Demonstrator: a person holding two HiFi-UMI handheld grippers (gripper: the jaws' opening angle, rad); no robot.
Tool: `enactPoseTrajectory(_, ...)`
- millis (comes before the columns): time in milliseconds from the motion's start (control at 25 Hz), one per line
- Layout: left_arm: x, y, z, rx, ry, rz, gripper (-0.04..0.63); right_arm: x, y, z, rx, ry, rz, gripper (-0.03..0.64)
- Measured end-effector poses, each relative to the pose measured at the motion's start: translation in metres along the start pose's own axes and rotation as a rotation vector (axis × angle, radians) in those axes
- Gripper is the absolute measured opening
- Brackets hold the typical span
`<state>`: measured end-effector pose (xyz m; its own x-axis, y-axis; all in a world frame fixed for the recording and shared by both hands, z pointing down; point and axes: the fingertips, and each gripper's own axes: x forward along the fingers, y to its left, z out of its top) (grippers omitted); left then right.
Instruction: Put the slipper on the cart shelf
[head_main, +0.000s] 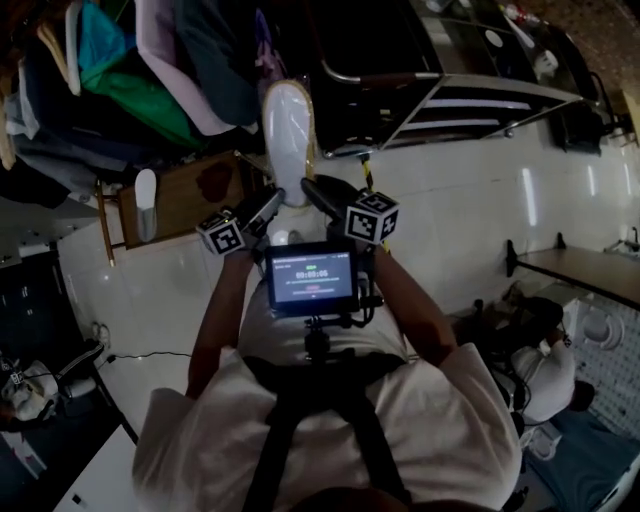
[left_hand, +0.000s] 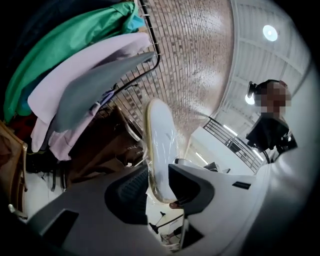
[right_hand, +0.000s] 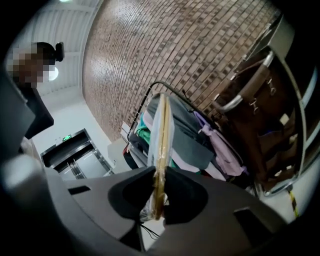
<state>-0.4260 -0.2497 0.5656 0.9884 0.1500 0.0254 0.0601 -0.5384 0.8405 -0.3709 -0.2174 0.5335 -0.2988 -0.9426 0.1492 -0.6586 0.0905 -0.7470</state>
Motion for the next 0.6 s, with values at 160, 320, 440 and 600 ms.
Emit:
enactPoseTrajectory(160,0.043,-0.011,-0.025,0.025,0.057,0.01,0.123,-0.05,-0.022,0.019,0.018,-0.034,-0.042,0.066)
enactPoseTrajectory(320,0.075,-0.033,-0.032,0.053,0.088,-0.027,0.129,-0.083,-0.036,0.03,0.025,-0.071,-0.092,0.066)
enactPoseTrajectory(440,0.128,-0.06,-0.053,0.056,0.108,-0.06,0.129,-0.14,-0.057,0.058,0.034,-0.133,-0.116,0.066)
enactPoseTrajectory(600,0.169,-0.075,-0.072,0.051,0.137,-0.073,0.129,-0.197,-0.083,0.076,0.039,-0.202,-0.156,0.066)
